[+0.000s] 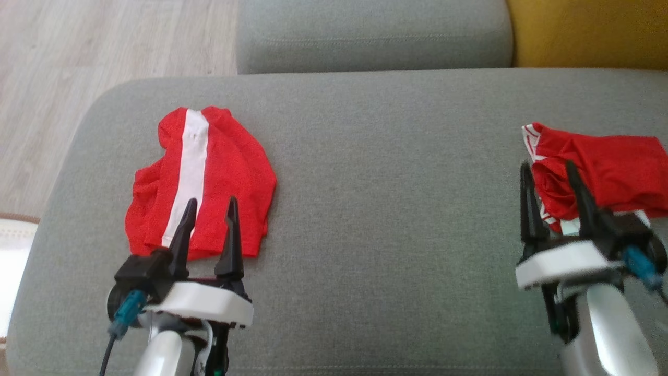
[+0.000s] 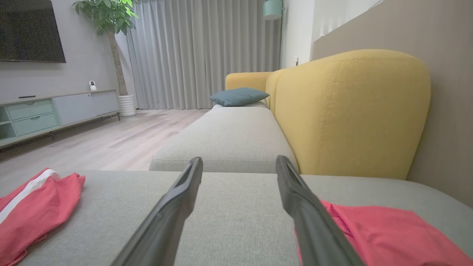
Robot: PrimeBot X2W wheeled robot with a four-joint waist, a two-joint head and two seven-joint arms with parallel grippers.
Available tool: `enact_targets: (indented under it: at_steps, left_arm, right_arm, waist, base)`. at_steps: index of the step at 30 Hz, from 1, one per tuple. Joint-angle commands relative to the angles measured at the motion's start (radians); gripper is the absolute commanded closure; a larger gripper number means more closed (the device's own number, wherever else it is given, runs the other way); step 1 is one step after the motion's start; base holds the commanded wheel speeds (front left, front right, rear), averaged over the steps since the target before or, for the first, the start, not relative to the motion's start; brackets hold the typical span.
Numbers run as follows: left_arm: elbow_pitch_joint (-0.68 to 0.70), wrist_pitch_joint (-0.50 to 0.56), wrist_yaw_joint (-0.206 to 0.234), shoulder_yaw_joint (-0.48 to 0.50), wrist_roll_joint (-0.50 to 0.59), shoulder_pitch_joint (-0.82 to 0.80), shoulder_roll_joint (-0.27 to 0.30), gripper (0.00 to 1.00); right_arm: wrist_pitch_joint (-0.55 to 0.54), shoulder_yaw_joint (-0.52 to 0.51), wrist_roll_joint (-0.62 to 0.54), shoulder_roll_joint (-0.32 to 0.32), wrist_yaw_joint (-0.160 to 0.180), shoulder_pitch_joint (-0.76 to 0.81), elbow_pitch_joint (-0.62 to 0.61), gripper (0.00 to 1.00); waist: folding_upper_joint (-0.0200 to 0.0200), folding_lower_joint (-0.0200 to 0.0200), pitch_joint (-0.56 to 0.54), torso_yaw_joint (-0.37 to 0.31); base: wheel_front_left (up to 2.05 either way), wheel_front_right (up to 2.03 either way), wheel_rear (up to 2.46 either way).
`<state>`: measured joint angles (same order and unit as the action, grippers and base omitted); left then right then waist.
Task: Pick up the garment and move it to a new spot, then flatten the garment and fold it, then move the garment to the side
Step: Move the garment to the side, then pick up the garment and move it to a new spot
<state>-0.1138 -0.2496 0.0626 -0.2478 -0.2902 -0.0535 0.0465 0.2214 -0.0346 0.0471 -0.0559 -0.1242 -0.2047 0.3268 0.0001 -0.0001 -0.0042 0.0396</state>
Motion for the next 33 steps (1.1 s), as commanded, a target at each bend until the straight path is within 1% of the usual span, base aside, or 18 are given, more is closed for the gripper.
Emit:
enact_targets:
  at_steps: [1,2,4,8,16,23,29,33]
  left_arm:
    - [0.033,-0.012,0.0,0.037,-0.007,-0.026,0.004,0.0]
    - [0.033,-0.012,-0.002,0.038,-0.009,-0.02,0.004,0.0]
    - [0.029,-0.012,-0.02,0.031,-0.023,-0.007,0.004,0.0]
    - [0.031,-0.012,-0.037,0.039,-0.021,0.009,0.004,0.0]
    - [0.045,-0.012,-0.038,0.054,-0.005,0.025,0.004,0.0]
    - [0.053,-0.012,-0.038,0.054,-0.001,0.025,0.004,0.0]
    - [0.05,-0.012,-0.038,0.05,0.002,0.023,0.004,0.0]
    - [0.045,-0.012,-0.039,0.05,0.005,0.018,0.004,0.0]
  right_arm:
    - [0.017,0.025,0.007,0.004,-0.007,-0.002,-0.05,0.0]
    - [0.022,0.028,0.037,0.005,-0.007,0.015,-0.06,0.0]
    - [0.03,0.038,0.082,0.005,-0.007,0.045,-0.078,0.0]
    - [0.038,0.05,0.12,0.005,-0.007,0.091,-0.113,0.0]
    - [0.04,0.054,0.13,0.005,-0.007,0.136,-0.156,0.0]
    - [0.04,0.054,0.128,0.006,-0.007,0.139,-0.168,0.0]
    - [0.04,0.055,0.129,0.006,-0.007,0.143,-0.175,0.0]
    - [0.04,0.064,0.132,0.006,-0.007,0.146,-0.174,0.0]
  waist:
    - [-0.0001,0.0001,-0.008,-0.006]
    - [-0.0001,0.0001,-0.011,-0.008]
    - [-0.0001,0.0001,-0.015,-0.011]
    - [-0.0001,0.0001,-0.02,-0.018]
    - [-0.0001,0.0001,-0.02,-0.026]
    - [-0.0001,0.0001,-0.017,-0.027]
    - [-0.0001,0.0001,-0.015,-0.019]
    - [-0.0001,0.0001,-0.012,0.002]
  base:
    - [0.0,0.0,0.0]
    - [0.0,0.0,0.0]
    - [0.0,0.0,0.0]
    - [0.0,0.0,0.0]
    - [0.0,0.0,0.0]
    - [0.0,0.0,0.0]
    - [0.0,0.0,0.0]
    - [0.0,0.0,0.0]
